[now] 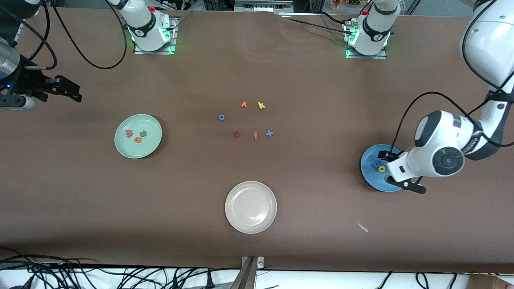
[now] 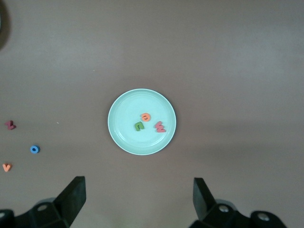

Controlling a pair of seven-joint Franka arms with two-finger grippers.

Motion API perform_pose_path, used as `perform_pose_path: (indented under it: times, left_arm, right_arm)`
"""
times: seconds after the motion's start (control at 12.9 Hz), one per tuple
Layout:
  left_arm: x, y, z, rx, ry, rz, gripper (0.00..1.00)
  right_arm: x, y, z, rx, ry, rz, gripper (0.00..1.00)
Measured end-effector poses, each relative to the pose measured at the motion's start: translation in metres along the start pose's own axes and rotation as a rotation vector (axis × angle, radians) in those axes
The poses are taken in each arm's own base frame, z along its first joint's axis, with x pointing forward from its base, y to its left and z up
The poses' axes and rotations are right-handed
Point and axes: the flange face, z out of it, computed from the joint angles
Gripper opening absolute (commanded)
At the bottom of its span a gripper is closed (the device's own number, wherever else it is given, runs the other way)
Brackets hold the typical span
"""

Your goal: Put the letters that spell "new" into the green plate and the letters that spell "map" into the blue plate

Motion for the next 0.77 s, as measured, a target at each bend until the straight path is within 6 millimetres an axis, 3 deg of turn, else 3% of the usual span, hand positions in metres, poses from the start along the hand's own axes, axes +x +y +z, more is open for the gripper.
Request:
perform_pose_path:
  times: [0.15,0.62,0.77]
  left_arm:
    - [-0.009,0.004,-0.032,-0.033,0.003,-0.054,1.0]
    - [-0.062,0.015,-0.108,0.042,-0.085,-0.116,1.0]
    - [-0.076,0.008,-0.135,0.009,-0.077,-0.16,1.0]
  right_arm:
    - [0.001,0.0,0.001,0.0,0.002,-0.034,1.0]
    - [0.0,0.004,-0.001,0.001,0.003,-0.047,1.0]
    - [-0.001,0.003,-0.004,0.0,0.011,-0.057,1.0]
